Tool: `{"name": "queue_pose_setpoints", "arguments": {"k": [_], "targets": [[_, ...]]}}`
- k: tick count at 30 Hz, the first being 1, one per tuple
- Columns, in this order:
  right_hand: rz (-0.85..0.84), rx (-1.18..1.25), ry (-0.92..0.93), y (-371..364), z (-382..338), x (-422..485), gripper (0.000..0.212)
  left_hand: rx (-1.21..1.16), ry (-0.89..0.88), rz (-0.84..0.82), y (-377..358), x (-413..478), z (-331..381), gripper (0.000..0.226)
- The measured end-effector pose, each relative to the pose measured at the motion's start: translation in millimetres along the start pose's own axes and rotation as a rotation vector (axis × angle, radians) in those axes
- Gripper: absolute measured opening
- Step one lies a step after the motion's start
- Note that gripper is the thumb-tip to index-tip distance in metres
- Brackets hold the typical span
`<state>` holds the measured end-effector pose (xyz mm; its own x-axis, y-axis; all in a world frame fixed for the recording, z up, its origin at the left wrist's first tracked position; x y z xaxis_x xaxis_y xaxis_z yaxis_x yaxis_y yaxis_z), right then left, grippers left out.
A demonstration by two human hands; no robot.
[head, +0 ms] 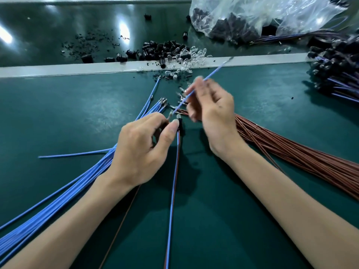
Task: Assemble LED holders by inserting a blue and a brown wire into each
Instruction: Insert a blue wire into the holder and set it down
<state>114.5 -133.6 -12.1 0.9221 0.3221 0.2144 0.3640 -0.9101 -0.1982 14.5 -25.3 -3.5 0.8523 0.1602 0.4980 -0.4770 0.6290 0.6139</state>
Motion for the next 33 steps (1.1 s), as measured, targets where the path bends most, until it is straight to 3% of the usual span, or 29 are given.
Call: {"name": "queue_pose_setpoints", "arguments": {"k": [3, 4, 8, 9, 15, 20, 25, 27, 30, 33], "targets": [[0.27, 0.269, -0.081, 25.2, 1.9, 10.0, 0.03, 0.035, 0.01, 0.028, 2.8, -1.0, -0.3, 0.048], [0.248, 0.28, -0.087, 25.6, 2.6, 10.4, 0.028, 0.031, 0.016, 0.038, 3.9, -0.7, -0.7, 0.048], [-0.227, -0.039, -0.037, -12.3, 1.7, -9.6, 0.013, -0.031, 0.021, 0.051, 6.1, 0.7, 0.5, 0.042], [-0.268, -0.087, -0.024, -17.5, 2.3, -13.0, 0.014, -0.032, 0.005, 0.043, 5.4, 0.7, 2.0, 0.04], [0.114, 0.227, -0.172, 6.6, 7.0, 0.9, 0.026, 0.163, 0.097, 0.088, 6.5, -0.3, -5.8, 0.042], [-0.263, -0.216, -0.063, -17.3, 6.9, -10.1, 0.017, 0.087, -0.005, 0.018, 0.7, -0.1, 2.1, 0.04], [-0.005, 0.113, -0.163, -1.0, 6.3, -0.9, 0.027, 0.047, 0.011, -0.001, -1.7, 0.2, -0.5, 0.044], [-0.073, 0.105, -0.167, -5.5, 6.5, -2.0, 0.023, 0.041, 0.029, 0.0, -1.8, 0.3, -2.4, 0.045], [-0.257, -0.097, -0.101, -16.9, 5.8, -9.2, 0.017, 0.023, 0.061, -0.006, -2.9, 1.5, -5.0, 0.038], [-0.2, -0.119, -0.076, -14.2, 5.7, -8.9, 0.021, -0.021, 0.132, 0.001, -2.0, 2.1, -7.4, 0.034]]}}
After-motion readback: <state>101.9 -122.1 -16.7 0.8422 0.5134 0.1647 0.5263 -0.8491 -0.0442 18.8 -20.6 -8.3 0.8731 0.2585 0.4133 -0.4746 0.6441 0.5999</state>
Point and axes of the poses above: each hand's wrist, its own x-axis towards the middle knuckle, its own y-axis out of the back of the hand, z = x × y, the point moved 6 cm from there along x, towards the middle knuckle, and after that the axes turned 3 degrees about x, right-handed, at the moved point
